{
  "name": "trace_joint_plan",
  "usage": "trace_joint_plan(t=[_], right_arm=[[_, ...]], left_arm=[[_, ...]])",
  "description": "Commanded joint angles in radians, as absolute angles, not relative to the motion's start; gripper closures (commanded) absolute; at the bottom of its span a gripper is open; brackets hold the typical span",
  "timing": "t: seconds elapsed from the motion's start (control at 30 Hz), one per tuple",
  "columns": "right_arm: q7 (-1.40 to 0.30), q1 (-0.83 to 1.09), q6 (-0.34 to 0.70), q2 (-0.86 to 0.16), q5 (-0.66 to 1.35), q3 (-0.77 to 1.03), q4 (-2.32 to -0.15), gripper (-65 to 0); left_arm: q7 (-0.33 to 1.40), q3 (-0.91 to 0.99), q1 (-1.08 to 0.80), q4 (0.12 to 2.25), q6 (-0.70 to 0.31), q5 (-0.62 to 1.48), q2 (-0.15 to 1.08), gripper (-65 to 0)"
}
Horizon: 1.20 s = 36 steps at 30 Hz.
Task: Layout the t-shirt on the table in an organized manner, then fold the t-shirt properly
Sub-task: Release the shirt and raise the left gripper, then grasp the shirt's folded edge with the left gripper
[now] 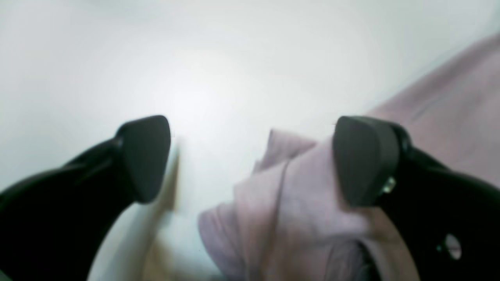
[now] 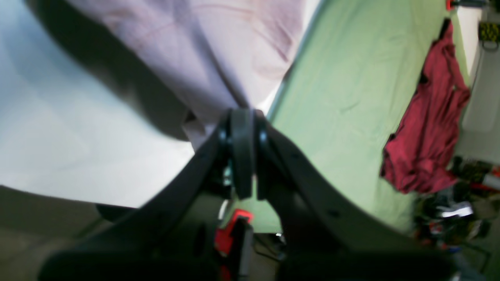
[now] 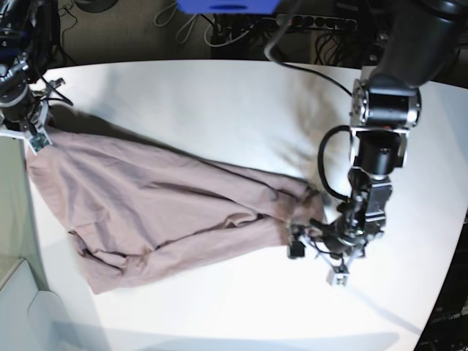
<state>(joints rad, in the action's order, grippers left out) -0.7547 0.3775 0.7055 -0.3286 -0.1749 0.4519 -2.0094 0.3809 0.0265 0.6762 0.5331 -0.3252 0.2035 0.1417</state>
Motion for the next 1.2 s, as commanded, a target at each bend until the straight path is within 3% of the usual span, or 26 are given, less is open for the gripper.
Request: trace_joint_plan(t=[0.0, 0.07, 0.2, 0.27, 0.43, 0.63, 0.83, 1.07, 1.17], right_arm=[[-0.746, 0.377, 0.698, -0.337, -0.177, 0.473, -2.023, 0.0], [-0.746, 0.378, 0.698, -0.326, -0.177, 0.486, -2.023, -1.6], [-0.746, 0.389, 0.698, -0.317, -0.177, 0.484, -2.023, -15.0], [-0.746, 0.426, 0.698, -0.323, -0.176, 0.476, -2.023, -18.7], [-0.746, 0.456, 0.698, -0.329, -0.176, 0.456, -2.023, -19.3], [-0.746, 0.444, 0.698, -0.329, -0.177, 0.495, -2.023, -19.4], [-0.748, 0.305, 0.698, -0.24, -0.177, 0.487, -2.025, -19.4], [-0.746, 0.26, 0.698, -0.156, -0.18, 0.222, -2.025, -19.4], [-0.746, 0.226, 0.698, -0.13, -0.272, 0.082, -2.025, -19.4]], left_arm=[[0.394, 0.03, 0.711, 0.579, -0.331, 0.255, 0.174, -65.0], [0.463, 0.028, 0.704, 0.641, -0.332, 0.36, 0.209, -65.0], [0.562, 0.028, 0.636, 0.805, -0.332, 0.507, 0.277, -65.0], [0.611, 0.028, 0.582, 0.918, -0.332, 0.552, 0.305, -65.0], [0.691, 0.035, 0.415, 1.196, -0.331, 0.627, 0.381, -65.0], [0.766, 0.194, 0.137, 1.463, -0.334, 0.673, 0.398, -65.0], [0.774, 0.217, -0.044, 1.626, -0.334, 0.667, 0.358, -65.0], [0.766, 0.208, -0.162, 1.658, -0.334, 0.664, 0.329, -65.0], [0.766, 0.208, -0.185, 1.658, -0.334, 0.664, 0.329, -65.0]])
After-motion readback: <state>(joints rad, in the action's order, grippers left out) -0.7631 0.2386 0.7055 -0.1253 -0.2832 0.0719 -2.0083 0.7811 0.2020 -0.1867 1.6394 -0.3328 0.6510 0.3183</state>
